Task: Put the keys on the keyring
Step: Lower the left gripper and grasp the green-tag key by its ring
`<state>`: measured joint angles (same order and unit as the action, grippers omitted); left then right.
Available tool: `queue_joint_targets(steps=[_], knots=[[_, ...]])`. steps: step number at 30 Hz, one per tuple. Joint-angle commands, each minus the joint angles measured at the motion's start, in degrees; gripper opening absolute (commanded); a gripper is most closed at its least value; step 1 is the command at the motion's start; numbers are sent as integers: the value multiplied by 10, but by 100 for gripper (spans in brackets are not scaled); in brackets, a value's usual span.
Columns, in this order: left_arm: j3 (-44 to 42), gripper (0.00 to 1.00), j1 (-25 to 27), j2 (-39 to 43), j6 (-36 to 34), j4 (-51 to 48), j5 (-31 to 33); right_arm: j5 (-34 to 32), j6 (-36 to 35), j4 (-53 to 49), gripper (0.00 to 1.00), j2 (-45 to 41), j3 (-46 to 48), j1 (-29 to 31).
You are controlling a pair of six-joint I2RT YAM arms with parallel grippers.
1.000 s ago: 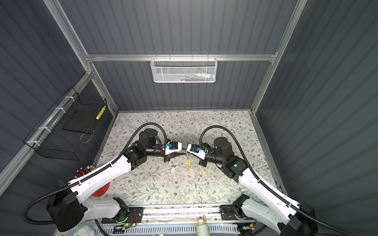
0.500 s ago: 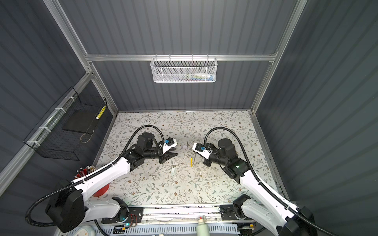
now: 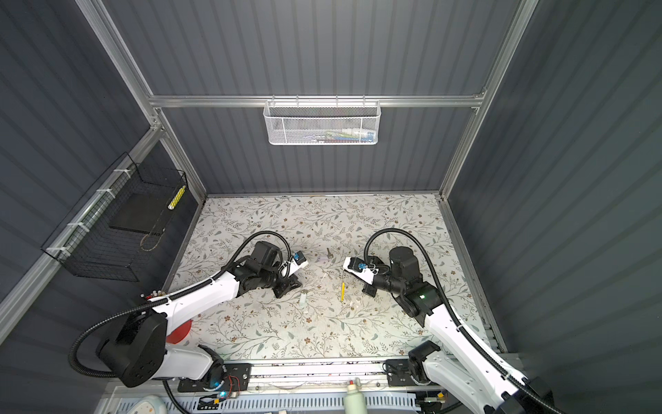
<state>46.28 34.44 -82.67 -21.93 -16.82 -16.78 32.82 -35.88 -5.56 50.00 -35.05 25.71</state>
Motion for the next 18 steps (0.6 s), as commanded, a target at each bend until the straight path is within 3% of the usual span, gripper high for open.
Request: queue_joint_targets(steps=[1,18], knots=[[18,27,-2,-34,-12,-62,2,25,-11,-11,0,-4,8,-4],[54,22,-2,-107,-35,-68,-17,27,-12,-13,0,-2,20,-6]])
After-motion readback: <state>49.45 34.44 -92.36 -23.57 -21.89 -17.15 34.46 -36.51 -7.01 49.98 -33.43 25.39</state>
